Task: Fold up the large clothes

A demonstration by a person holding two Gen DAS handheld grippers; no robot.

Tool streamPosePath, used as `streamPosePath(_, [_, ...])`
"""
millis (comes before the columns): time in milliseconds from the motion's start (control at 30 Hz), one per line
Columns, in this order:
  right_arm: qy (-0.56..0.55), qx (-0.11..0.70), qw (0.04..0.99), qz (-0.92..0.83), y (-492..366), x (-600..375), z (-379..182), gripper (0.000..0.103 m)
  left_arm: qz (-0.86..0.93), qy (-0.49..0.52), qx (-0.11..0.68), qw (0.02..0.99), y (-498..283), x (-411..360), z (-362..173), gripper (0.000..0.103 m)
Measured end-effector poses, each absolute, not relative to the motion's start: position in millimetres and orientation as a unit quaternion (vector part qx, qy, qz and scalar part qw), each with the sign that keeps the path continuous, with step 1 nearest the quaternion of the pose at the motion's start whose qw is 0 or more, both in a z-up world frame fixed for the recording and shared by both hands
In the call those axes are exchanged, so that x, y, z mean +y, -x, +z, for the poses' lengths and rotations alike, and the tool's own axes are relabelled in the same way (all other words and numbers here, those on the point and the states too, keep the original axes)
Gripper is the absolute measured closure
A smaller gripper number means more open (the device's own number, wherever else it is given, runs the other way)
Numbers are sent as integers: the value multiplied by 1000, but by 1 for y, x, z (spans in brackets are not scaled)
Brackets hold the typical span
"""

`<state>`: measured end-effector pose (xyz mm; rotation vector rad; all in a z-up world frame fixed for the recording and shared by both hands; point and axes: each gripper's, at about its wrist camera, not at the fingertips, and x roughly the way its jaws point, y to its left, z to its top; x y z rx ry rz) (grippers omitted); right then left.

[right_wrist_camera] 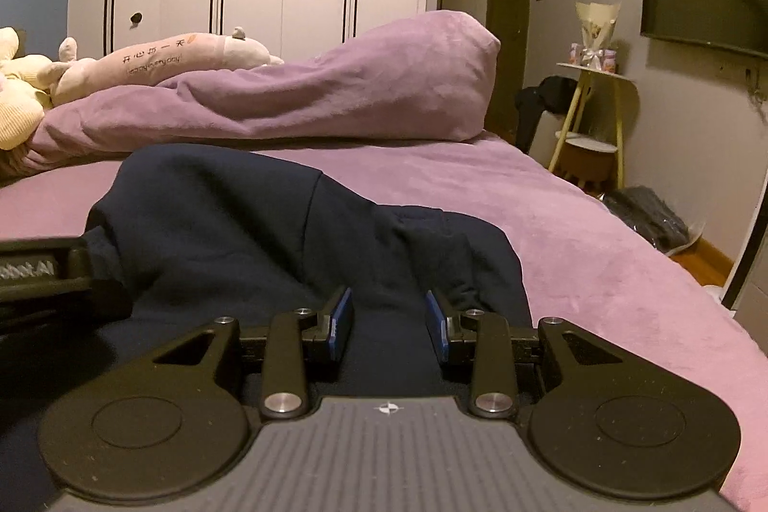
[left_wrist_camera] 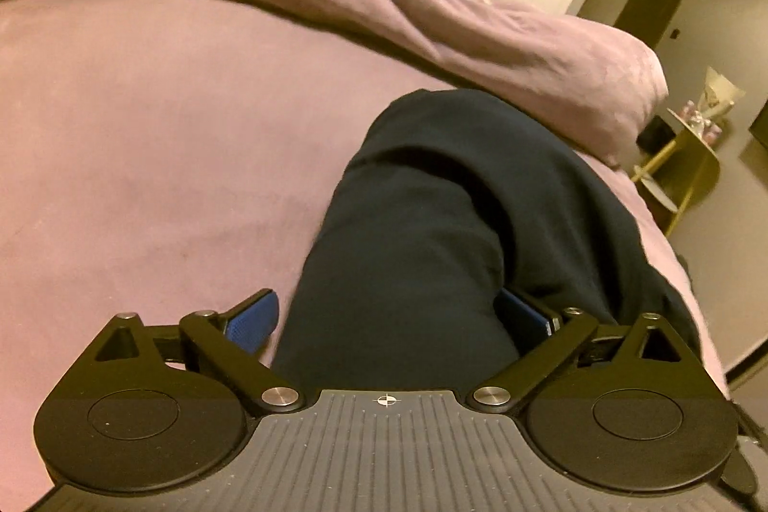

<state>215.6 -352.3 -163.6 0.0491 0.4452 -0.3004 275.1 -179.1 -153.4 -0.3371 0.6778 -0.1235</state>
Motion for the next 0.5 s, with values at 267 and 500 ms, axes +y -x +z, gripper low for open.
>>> streamPosePath(267, [-23, 247, 959, -134, -215, -348, -137, 65, -71, 160, 367, 914, -284, -169, -141, 1])
streamPosePath(500, [-53, 257, 959, -110, -217, -348, -81, 48, -70, 133, 377, 914, -281, -158, -107, 2])
